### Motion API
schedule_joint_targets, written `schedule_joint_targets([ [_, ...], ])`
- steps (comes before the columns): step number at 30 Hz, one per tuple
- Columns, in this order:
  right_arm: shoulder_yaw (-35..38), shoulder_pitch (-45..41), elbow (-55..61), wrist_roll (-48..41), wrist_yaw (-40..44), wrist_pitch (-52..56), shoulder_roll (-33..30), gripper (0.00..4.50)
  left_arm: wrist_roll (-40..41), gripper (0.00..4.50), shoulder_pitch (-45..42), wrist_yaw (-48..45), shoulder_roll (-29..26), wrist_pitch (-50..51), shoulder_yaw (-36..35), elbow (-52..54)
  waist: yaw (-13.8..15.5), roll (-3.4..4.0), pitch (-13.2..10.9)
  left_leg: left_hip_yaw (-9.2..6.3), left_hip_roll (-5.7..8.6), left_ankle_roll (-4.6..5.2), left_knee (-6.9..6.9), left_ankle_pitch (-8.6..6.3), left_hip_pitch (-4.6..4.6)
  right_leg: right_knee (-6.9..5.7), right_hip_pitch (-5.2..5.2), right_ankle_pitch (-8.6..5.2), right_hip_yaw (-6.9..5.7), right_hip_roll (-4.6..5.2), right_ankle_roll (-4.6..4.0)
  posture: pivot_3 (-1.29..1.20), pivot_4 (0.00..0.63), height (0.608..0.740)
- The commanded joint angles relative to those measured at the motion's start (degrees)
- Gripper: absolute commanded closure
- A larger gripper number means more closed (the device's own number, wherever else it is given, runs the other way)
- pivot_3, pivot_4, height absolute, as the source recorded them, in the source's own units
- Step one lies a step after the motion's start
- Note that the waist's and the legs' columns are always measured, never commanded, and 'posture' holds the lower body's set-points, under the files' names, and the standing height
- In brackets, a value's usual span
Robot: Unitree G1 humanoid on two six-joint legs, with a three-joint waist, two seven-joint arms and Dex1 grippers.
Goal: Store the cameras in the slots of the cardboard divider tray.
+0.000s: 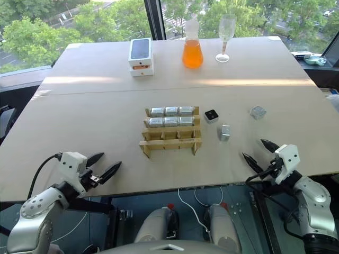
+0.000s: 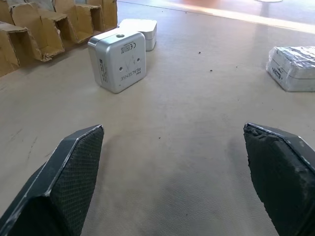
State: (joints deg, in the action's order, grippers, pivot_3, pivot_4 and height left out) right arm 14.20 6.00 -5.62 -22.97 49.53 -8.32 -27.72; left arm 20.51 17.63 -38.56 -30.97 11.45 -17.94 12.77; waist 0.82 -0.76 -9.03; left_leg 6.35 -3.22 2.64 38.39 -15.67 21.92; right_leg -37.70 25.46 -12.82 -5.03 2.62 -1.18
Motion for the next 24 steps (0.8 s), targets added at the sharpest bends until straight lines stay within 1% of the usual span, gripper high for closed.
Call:
schedule_joint_targets([
  [1, 1.8, 0.4, 0.8, -0.5, -0.7, -1.5, 0.0, 0.0, 0.2, 0.6, -0.1, -0.4, -0.2, -0.2, -0.2, -1.0, 0.0, 0.0, 0.0, 0.0, 0.0, 0.0, 0.0, 0.0, 0.0, 0.0, 0.0, 0.0, 0.0, 0.0, 0.0, 0.0, 0.15, 0.74],
  [14, 1.7, 0.3, 0.7, -0.4, -1.9, -1.9, -0.2, 0.0, -0.3, 0.6, -1.3, -0.8, 0.3, -2.2, 0.6, -3.5, 0.0, 0.01, 0.0, 0.01, 0.0, 0.0, 0.0, 0.0, -0.01, -0.01, 0.0, 0.0, 0.0, 0.0, 0.0, 0.0, 0.15, 0.74],
  [16, 1.7, -0.5, 0.4, 0.0, -3.5, -0.9, 0.0, 0.0, -0.2, 0.6, -1.4, -1.4, 0.0, -2.4, 0.7, -3.4, 0.0, 0.01, 0.0, 0.01, 0.0, 0.0, 0.0, 0.0, -0.01, -0.01, 0.0, 0.0, 0.0, 0.0, 0.0, 0.0, 0.15, 0.74],
  [21, 1.4, -7.3, -1.6, 0.7, -9.1, 5.2, -0.7, 0.0, 3.2, 0.6, -1.2, -7.2, -2.9, -1.4, -0.2, -1.8, -0.2, 0.0, 0.0, 0.07, 0.0, 0.0, 0.0, 0.0, -0.02, -0.02, 0.03, 0.0, 0.05, 0.0, 0.0, 0.0, 0.15, 0.74],
  [24, 0.4, -15.9, -6.8, 3.5, -13.1, 11.1, -2.9, 0.0, 8.5, 0.6, -2.4, -12.0, -7.3, 5.6, -0.1, 1.7, -0.2, -0.02, -0.1, 0.1, -0.01, 0.0, 0.0, 0.0, 0.01, -0.04, 0.09, 0.01, 0.07, -0.02, 0.0, 0.0, 0.15, 0.74],
])
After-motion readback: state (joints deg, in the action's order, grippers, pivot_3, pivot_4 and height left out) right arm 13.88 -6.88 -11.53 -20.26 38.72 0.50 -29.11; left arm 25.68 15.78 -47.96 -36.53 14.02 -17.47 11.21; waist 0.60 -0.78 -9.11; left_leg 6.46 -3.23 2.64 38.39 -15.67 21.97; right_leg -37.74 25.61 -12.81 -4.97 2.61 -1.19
